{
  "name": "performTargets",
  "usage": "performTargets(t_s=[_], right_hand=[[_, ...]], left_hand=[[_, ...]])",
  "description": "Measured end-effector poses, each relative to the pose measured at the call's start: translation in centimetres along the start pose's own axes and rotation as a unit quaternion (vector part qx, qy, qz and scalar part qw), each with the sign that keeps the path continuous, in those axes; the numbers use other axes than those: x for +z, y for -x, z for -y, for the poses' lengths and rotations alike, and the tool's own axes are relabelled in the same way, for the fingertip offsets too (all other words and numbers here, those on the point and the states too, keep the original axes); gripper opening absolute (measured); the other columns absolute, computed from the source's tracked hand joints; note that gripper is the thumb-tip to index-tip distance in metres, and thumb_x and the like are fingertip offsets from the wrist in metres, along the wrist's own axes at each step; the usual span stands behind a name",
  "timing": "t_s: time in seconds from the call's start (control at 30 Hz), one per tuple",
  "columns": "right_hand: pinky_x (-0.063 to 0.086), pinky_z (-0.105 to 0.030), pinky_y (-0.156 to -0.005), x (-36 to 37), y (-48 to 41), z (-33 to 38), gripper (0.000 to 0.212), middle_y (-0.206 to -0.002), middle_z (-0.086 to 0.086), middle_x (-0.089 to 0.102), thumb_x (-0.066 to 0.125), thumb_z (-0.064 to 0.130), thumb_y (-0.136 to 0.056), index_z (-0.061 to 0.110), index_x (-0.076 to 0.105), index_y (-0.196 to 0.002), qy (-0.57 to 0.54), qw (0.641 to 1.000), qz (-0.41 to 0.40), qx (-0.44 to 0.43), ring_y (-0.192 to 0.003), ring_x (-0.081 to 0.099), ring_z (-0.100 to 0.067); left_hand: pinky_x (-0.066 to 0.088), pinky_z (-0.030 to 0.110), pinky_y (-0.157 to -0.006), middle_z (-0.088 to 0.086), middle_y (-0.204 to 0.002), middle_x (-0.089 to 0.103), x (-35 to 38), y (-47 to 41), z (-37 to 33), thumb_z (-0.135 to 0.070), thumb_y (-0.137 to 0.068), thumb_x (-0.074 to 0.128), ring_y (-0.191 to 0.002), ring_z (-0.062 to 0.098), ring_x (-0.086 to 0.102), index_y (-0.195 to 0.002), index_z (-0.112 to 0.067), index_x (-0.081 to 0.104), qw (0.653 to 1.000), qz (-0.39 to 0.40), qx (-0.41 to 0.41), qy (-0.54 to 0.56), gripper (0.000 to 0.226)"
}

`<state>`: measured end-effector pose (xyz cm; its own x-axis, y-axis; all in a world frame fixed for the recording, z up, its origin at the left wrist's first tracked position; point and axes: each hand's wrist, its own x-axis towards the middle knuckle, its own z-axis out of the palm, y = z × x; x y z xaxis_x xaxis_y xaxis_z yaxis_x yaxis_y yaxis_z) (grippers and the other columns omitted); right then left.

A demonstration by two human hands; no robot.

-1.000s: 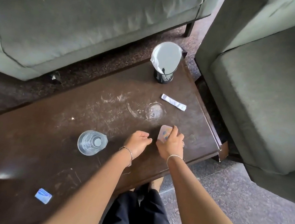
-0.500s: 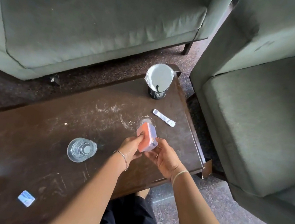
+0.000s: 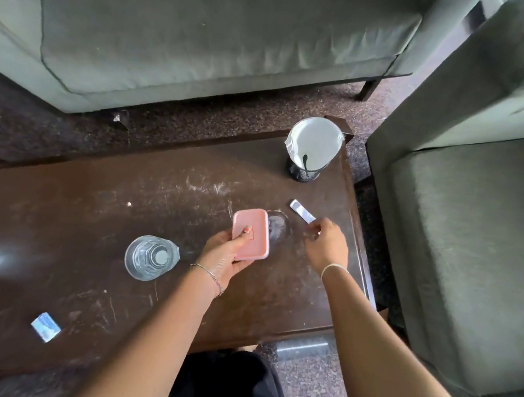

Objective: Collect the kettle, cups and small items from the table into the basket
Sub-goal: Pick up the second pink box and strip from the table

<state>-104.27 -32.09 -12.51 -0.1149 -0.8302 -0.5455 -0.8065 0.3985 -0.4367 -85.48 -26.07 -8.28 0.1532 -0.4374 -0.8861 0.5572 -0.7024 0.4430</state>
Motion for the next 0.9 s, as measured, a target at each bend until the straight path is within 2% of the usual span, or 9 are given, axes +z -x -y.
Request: performTargets(t_s=[0.07, 0.13, 0.27, 0.37, 0.53, 0.6, 0.7, 0.83, 0.9], right_hand=[[0.047, -0.045, -0.091, 0.7, -1.6, 0.2, 0.034, -0.122, -0.01, 0.054, 0.062, 0.023, -0.09, 0.013, 0.059, -0.123, 0.071, 0.997, 0.006, -0.026, -0.115, 0.05, -0.033], [0.047, -0.048, -0.09, 1.4, -2.7, 0.4, 0.035, -0.121, -0.011, 0.052, 0.059, 0.024, -0.093, 0.013, 0.057, -0.126, 0.12, 0.992, -0.022, -0.036, -0.116, 0.049, -0.034], [0.045, -0.044, -0.087, 2.3, -3.4, 0.4, 0.027, -0.115, -0.01, 0.054, 0.061, 0.021, -0.092, 0.015, 0.06, -0.118, 0.184, 0.978, -0.091, -0.042, -0.109, 0.054, -0.032], [0.042, -0.043, -0.088, 2.5, -3.5, 0.4, 0.021, -0.115, -0.01, 0.054, 0.061, 0.018, -0.09, 0.015, 0.06, -0.111, 0.191, 0.976, -0.098, -0.035, -0.112, 0.05, -0.033], [0.039, -0.04, -0.086, 2.2, -3.4, 0.4, 0.016, -0.104, -0.007, 0.065, 0.052, 0.009, -0.09, 0.017, 0.061, -0.101, 0.201, 0.973, -0.091, -0.067, -0.109, 0.051, -0.031], [0.04, -0.039, -0.082, 1.9, -3.0, 0.3, 0.011, -0.095, -0.007, 0.067, 0.053, 0.011, -0.09, 0.018, 0.058, -0.097, 0.145, 0.985, -0.072, -0.058, -0.1, 0.055, -0.031], [0.045, -0.033, -0.072, 1.3, -1.4, 0.8, 0.009, -0.084, 0.004, 0.063, 0.063, 0.021, -0.088, 0.02, 0.056, -0.094, -0.051, 0.998, -0.02, 0.005, -0.087, 0.061, -0.025], [0.054, -0.033, -0.08, 0.2, 2.1, 2.9, 0.018, -0.089, 0.005, 0.067, 0.074, 0.018, -0.084, 0.019, 0.06, -0.096, -0.251, 0.967, -0.023, 0.041, -0.084, 0.065, -0.016], [0.057, -0.028, -0.072, -0.3, 4.1, 4.4, 0.013, -0.091, -0.003, 0.071, 0.074, 0.012, -0.084, 0.017, 0.063, -0.09, -0.346, 0.936, -0.003, 0.059, -0.077, 0.067, -0.013]], left_hand=[[0.057, 0.035, -0.073, 0.008, -0.098, 0.068, -0.3, -0.9, 0.3, -0.017, -0.087, 0.068, -0.094, 0.022, 0.065, -0.093, -0.015, 0.063, 1.0, -0.013, -0.002, 0.017, 0.008], [0.057, 0.034, -0.072, 0.007, -0.097, 0.067, -0.6, -1.7, 0.9, -0.017, -0.086, 0.069, -0.093, 0.021, 0.065, -0.089, -0.017, 0.061, 0.999, -0.026, -0.004, 0.021, 0.009], [0.056, 0.037, -0.074, 0.007, -0.097, 0.068, -1.3, -2.4, 1.7, -0.015, -0.086, 0.07, -0.094, 0.022, 0.064, -0.089, -0.017, 0.059, 0.999, -0.038, -0.015, 0.032, 0.011], [0.056, 0.035, -0.069, 0.006, -0.096, 0.069, -1.6, -2.3, 2.0, -0.015, -0.086, 0.07, -0.095, 0.022, 0.065, -0.092, -0.018, 0.06, 0.998, -0.04, -0.018, 0.036, 0.012], [0.055, 0.035, -0.072, 0.005, -0.097, 0.068, -1.5, -1.8, 1.8, -0.018, -0.085, 0.07, -0.093, 0.021, 0.065, -0.093, -0.019, 0.059, 0.999, -0.034, -0.015, 0.039, 0.014], [0.055, 0.034, -0.074, 0.004, -0.096, 0.068, -1.3, -1.3, 1.4, -0.02, -0.086, 0.07, -0.09, 0.019, 0.065, -0.094, -0.019, 0.059, 0.999, -0.028, -0.009, 0.032, 0.014], [0.055, 0.033, -0.075, 0.002, -0.093, 0.068, -1.1, 0.0, 0.6, -0.02, -0.085, 0.07, -0.086, 0.017, 0.066, -0.098, -0.019, 0.062, 0.999, -0.017, -0.002, 0.035, 0.016], [0.055, 0.031, -0.074, 0.002, -0.088, 0.07, -1.6, 3.1, -1.0, -0.02, -0.082, 0.074, -0.083, 0.016, 0.066, -0.092, -0.019, 0.064, 0.999, -0.019, 0.013, 0.049, 0.013], [0.055, 0.029, -0.075, 0.001, -0.086, 0.069, -2.4, 5.0, -2.0, -0.021, -0.082, 0.074, -0.082, 0.015, 0.065, -0.09, -0.018, 0.062, 0.998, -0.021, 0.028, 0.056, 0.015]])
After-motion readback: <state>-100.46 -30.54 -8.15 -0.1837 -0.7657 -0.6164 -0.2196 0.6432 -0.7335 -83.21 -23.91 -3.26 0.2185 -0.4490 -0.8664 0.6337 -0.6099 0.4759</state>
